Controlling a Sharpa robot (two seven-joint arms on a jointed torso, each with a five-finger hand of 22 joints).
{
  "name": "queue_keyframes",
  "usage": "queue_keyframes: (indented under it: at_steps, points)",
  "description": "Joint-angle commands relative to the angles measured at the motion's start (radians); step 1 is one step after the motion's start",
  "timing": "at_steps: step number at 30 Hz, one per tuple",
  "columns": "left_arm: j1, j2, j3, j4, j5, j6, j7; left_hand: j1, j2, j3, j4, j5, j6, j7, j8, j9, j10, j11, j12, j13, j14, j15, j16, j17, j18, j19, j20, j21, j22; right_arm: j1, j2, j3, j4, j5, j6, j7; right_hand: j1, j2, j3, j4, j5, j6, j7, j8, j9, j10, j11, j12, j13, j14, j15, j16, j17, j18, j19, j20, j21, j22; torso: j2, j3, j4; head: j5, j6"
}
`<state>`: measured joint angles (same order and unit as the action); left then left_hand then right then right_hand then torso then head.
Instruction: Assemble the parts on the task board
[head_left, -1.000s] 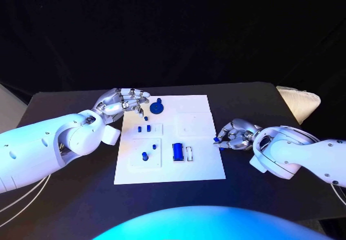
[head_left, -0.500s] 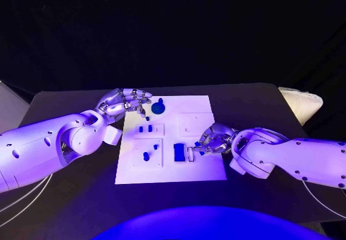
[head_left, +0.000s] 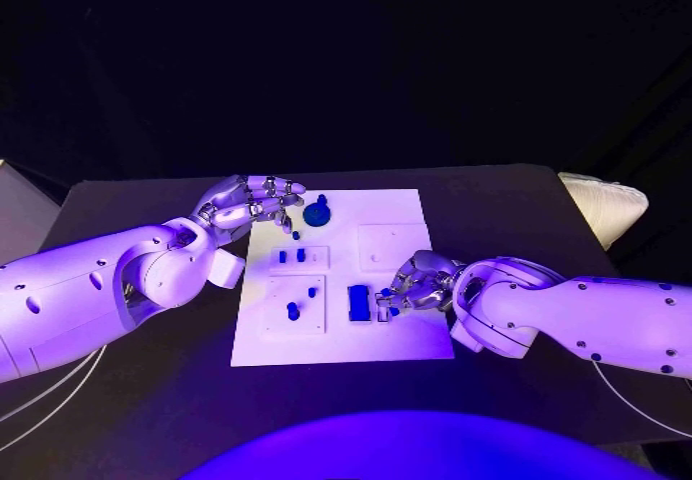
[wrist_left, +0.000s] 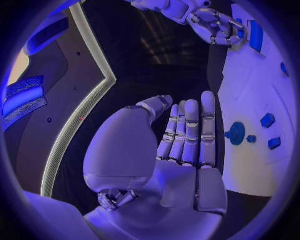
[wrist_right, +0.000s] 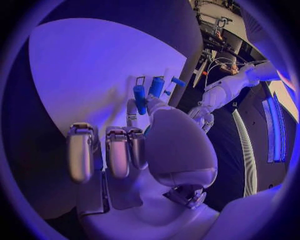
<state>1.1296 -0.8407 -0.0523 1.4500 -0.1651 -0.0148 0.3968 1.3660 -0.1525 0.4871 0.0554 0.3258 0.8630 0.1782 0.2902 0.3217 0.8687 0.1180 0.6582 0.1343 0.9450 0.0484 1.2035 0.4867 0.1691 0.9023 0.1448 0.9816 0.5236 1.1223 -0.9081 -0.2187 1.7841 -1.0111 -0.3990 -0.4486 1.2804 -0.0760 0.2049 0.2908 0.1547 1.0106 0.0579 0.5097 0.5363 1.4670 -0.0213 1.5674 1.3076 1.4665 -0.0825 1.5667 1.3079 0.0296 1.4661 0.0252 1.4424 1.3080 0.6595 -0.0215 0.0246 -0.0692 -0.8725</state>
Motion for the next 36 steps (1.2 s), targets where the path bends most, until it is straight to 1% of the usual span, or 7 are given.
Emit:
queue_keyframes:
  at_steps: [1, 8, 13, 21, 25, 26, 36]
  points:
    - [-0.001, 0.001, 0.001, 0.003, 0.005, 0.019, 0.002, 0.009, 0.000, 0.000, 0.006, 0.002, -0.001, 0.003, -0.004, -0.001, 0.006, 0.000, -0.003, -0.001, 0.000, 0.003, -0.002, 0.002, 0.015, 0.009, 0.001, -0.005, -0.001, -0.001, 0.003, 0.000, -0.002, -0.002, 0.019, -0.010, -0.011, 0.002, 0.007, 0.000, -0.002, 0.020, -0.016, 0.003, 0.000, 0.104, -0.007, 0.003, 0.263, 0.104, -0.005, 0.004, 0.263, -0.007, 0.081, -0.006, 0.004, 0.233, 0.000, -0.0002, 0.0005, 0.000, 0.000]
    - [-0.001, 0.001, 0.001, 0.003, 0.005, 0.020, -0.001, 0.008, 0.000, 0.000, 0.006, 0.002, -0.001, 0.003, -0.004, -0.001, 0.006, 0.000, -0.004, -0.001, 0.000, 0.003, -0.003, 0.002, 0.015, 0.009, 0.001, -0.005, -0.001, -0.003, 0.008, 0.000, -0.009, -0.006, 0.041, -0.022, -0.020, 0.001, 0.008, 0.001, -0.002, 0.021, -0.017, 0.005, 0.001, 0.104, -0.007, 0.003, 0.263, 0.104, -0.005, 0.004, 0.263, -0.007, 0.081, -0.006, 0.004, 0.233, 0.001, -0.0009, 0.0023, 0.002, 0.000]
    - [0.000, 0.000, 0.001, 0.004, 0.005, 0.021, -0.002, 0.008, 0.000, 0.000, 0.006, 0.002, -0.001, 0.003, -0.004, -0.001, 0.006, 0.000, -0.004, -0.001, 0.000, 0.003, -0.003, 0.002, 0.015, 0.009, 0.001, -0.005, -0.001, -0.006, 0.012, 0.000, -0.014, -0.019, 0.056, -0.032, -0.032, -0.001, 0.007, 0.000, -0.005, 0.021, -0.017, 0.007, 0.002, 0.104, -0.007, 0.003, 0.263, 0.104, -0.005, 0.004, 0.263, -0.007, 0.081, -0.006, 0.003, 0.233, 0.000, -0.0007, 0.0014, 0.005, 0.000]
    - [0.000, -0.001, 0.001, 0.005, 0.005, 0.021, -0.004, 0.008, 0.000, 0.000, 0.006, 0.002, -0.001, 0.003, -0.004, -0.001, 0.006, 0.000, -0.004, -0.001, 0.000, 0.003, -0.003, 0.002, 0.015, 0.009, 0.001, -0.005, -0.001, -0.009, 0.018, 0.000, -0.020, -0.031, 0.054, -0.037, -0.033, -0.001, 0.008, 0.000, -0.006, 0.021, -0.017, 0.008, 0.002, 0.104, -0.007, 0.003, 0.263, 0.104, -0.005, 0.004, 0.263, -0.007, 0.081, -0.006, 0.003, 0.233, 0.000, -0.0011, 0.0021, 0.009, 0.000]
    - [0.000, 0.000, 0.001, 0.005, 0.005, 0.021, -0.005, 0.008, 0.000, 0.000, 0.006, 0.002, -0.001, 0.003, -0.004, -0.001, 0.006, 0.000, -0.004, -0.001, 0.000, 0.003, -0.003, 0.002, 0.015, 0.009, 0.001, -0.005, -0.001, -0.010, 0.021, 0.000, -0.021, -0.032, 0.051, -0.034, -0.033, -0.001, 0.008, 0.000, -0.006, 0.021, -0.017, 0.008, 0.002, 0.104, -0.007, 0.003, 0.263, 0.104, -0.005, 0.004, 0.263, -0.007, 0.081, -0.006, 0.003, 0.233, 0.000, -0.0011, 0.0012, 0.010, 0.000]
    - [0.000, 0.000, 0.001, 0.005, 0.005, 0.021, -0.005, 0.008, 0.000, 0.000, 0.006, 0.002, -0.001, 0.003, -0.004, -0.001, 0.006, 0.000, -0.004, -0.001, 0.000, 0.003, -0.003, 0.002, 0.015, 0.009, 0.001, -0.005, -0.001, -0.010, 0.022, 0.000, -0.021, -0.032, 0.051, -0.033, -0.033, -0.001, 0.008, 0.000, -0.006, 0.021, -0.017, 0.008, 0.002, 0.104, -0.007, 0.003, 0.263, 0.104, -0.005, 0.004, 0.263, -0.007, 0.081, -0.006, 0.003, 0.233, 0.000, -0.0006, 0.0006, 0.011, 0.000]
    - [0.000, 0.000, 0.001, 0.005, 0.005, 0.023, -0.007, 0.007, 0.000, -0.001, 0.008, 0.002, 0.000, 0.003, -0.004, -0.001, 0.005, 0.000, -0.004, -0.002, 0.000, 0.003, -0.003, 0.002, 0.015, 0.009, 0.001, -0.006, -0.002, -0.010, 0.025, 0.000, -0.024, -0.028, 0.047, -0.028, -0.033, 0.000, 0.010, -0.001, -0.005, 0.021, -0.018, 0.009, 0.002, 0.104, -0.008, 0.003, 0.263, 0.104, -0.005, 0.004, 0.263, -0.008, 0.081, -0.006, 0.006, 0.233, 0.000, -0.0007, -0.0001, 0.014, 0.000]
